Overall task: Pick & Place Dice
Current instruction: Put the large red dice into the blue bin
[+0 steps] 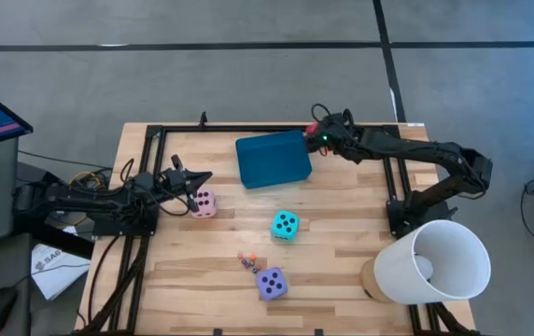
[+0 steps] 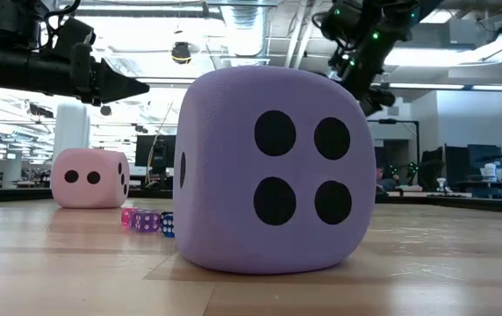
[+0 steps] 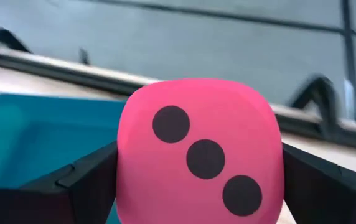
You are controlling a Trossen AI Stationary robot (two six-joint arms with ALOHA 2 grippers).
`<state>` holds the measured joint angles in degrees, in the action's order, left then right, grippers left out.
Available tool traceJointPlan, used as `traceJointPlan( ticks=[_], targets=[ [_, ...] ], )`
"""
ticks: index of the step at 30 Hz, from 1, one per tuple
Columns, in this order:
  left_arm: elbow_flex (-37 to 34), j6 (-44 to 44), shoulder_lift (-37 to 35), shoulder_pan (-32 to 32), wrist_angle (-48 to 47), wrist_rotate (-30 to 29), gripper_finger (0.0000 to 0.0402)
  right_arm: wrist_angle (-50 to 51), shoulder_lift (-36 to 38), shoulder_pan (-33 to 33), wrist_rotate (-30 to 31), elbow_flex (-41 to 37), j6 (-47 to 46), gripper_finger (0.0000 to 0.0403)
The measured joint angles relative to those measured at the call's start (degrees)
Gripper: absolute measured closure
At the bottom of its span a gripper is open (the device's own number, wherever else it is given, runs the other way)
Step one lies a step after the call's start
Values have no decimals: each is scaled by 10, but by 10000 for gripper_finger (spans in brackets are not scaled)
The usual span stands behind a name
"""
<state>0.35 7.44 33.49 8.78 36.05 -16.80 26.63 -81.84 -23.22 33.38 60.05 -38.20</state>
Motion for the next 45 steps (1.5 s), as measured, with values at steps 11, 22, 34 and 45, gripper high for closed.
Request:
traceJointPlan(
  ticks=[11,22,34,45],
  targets=[
    [0,0,0,0,0,-2,396,-83,0,16,-11,0,13,35],
    [0,0,0,0,0,-2,396,-112,-1,43,-20,0,12,35],
    [0,0,0,-1,0,1,396,-228,-139,47,-106,20,37,35],
    [0,0,0,-1,1,1,396,-58,-205,27,-109,131,52,35]
  ],
)
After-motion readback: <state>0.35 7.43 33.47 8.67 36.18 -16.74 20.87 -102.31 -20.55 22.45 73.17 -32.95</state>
